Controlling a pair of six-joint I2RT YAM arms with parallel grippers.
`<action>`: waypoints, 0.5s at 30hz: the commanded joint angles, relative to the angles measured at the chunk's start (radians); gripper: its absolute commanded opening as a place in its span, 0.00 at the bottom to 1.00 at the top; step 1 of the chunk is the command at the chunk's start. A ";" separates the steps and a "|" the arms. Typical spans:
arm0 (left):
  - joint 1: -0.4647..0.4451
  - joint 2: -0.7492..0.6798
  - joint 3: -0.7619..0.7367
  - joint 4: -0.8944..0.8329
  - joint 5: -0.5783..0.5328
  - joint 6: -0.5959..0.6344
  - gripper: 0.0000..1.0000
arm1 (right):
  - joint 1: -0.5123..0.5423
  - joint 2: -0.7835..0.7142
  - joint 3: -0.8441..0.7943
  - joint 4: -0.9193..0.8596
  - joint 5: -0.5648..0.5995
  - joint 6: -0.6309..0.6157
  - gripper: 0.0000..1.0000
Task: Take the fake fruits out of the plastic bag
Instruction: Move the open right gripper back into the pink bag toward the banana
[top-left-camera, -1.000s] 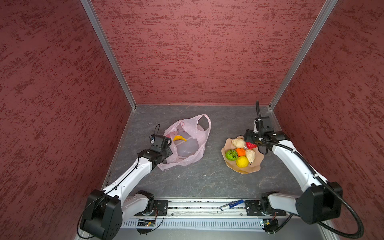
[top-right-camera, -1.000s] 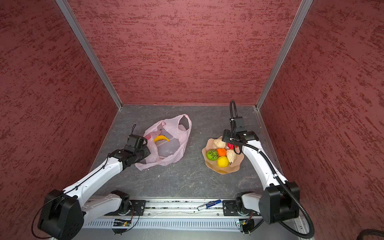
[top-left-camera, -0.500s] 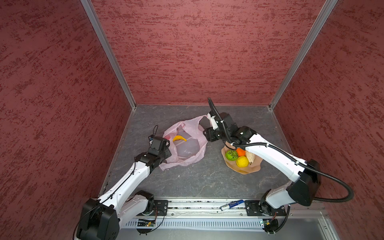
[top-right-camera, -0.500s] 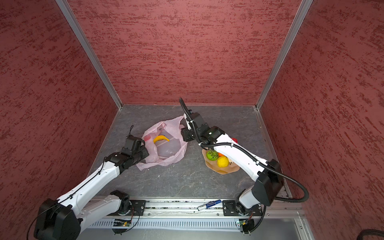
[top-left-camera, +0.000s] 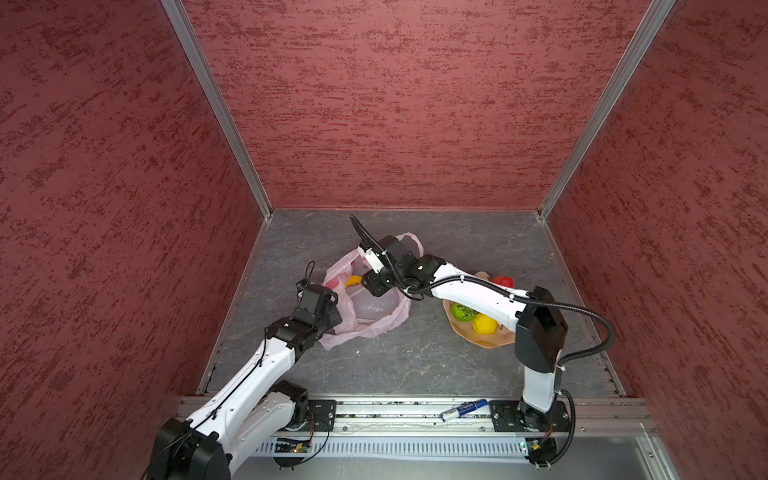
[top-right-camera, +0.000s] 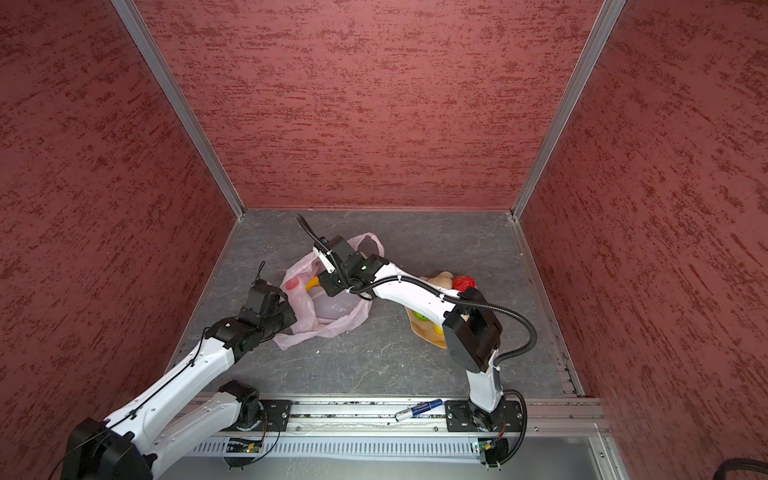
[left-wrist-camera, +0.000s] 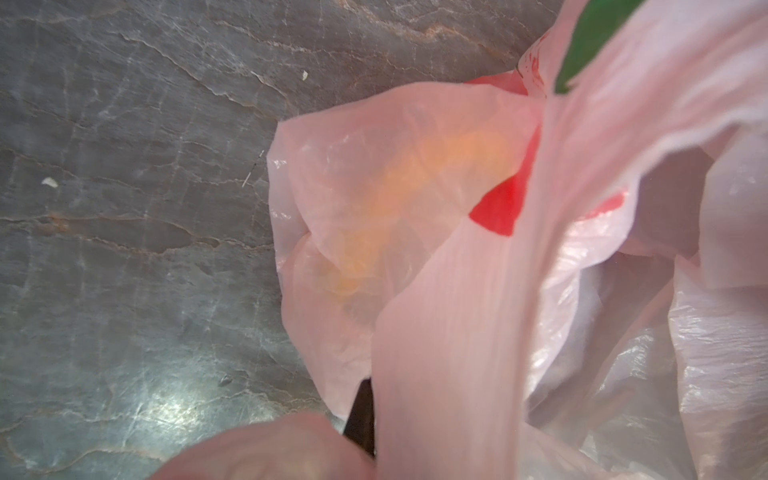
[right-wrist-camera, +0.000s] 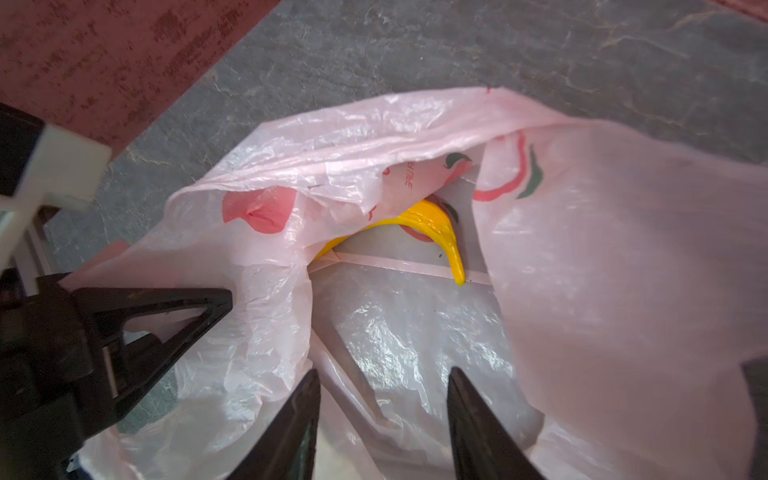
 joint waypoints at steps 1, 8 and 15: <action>-0.008 -0.019 -0.019 0.008 -0.006 -0.010 0.10 | 0.012 0.045 0.049 0.011 0.010 -0.037 0.48; -0.010 -0.039 -0.027 0.010 0.002 -0.012 0.10 | 0.015 0.149 0.079 0.054 0.063 -0.050 0.42; -0.011 -0.056 -0.030 0.006 0.012 -0.002 0.10 | 0.013 0.238 0.130 0.090 0.101 -0.051 0.42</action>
